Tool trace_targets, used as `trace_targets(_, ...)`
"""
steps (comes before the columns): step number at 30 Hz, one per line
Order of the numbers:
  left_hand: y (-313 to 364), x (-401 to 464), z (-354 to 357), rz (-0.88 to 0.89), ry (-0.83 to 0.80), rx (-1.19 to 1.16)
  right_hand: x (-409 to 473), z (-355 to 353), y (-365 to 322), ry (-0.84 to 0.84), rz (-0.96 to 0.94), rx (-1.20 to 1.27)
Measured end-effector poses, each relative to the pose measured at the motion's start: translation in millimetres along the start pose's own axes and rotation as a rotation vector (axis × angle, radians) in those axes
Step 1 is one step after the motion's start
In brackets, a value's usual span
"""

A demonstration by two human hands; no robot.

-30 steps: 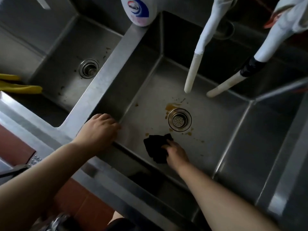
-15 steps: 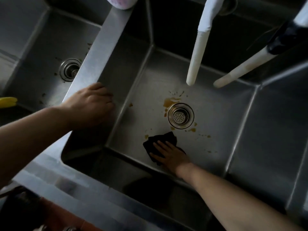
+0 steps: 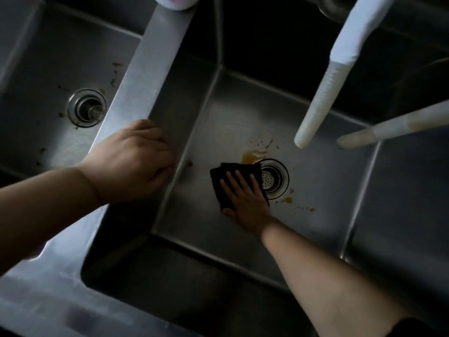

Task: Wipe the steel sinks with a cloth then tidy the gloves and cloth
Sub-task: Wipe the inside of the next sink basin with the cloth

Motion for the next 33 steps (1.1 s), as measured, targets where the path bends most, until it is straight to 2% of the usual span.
trace_targets(9, -11.1, -2.6, 3.2, 0.014, 0.013, -0.059, 62.4, -29.6, 90.2, 0.031, 0.276, 0.108)
trace_targets(12, -13.6, -4.1, 5.1, 0.012, 0.016, -0.068, 78.2, -37.0, 117.1, 0.062, 0.435, 0.164)
trace_targets(15, -15.1, -4.0, 6.2, 0.011, 0.009, -0.086, 92.7, -41.1, 125.9, 0.064, 0.611, 0.194)
trace_targets(18, -13.7, -4.7, 3.6, 0.008, 0.013, -0.083, 103.0, -41.9, 116.2, 0.043, 0.663, 0.203)
trace_targets(21, -11.1, -4.1, 2.0, 0.014, 0.017, -0.078, 95.0, -36.3, 89.1, 0.071, 0.568, 0.177)
trace_targets(33, -9.3, -6.4, 1.5, 0.016, 0.022, -0.052, -22.3, -8.5, -79.5, 0.113, -0.058, -0.036)
Point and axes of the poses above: each hand's wrist, its own x-axis towards the middle knuckle, its own z-axis out of the palm, y = z × x, the point moved 2 cm from there along x, towards the middle knuckle, and after that the axes turned 14 degrees about -x, right-handed, at the moved point
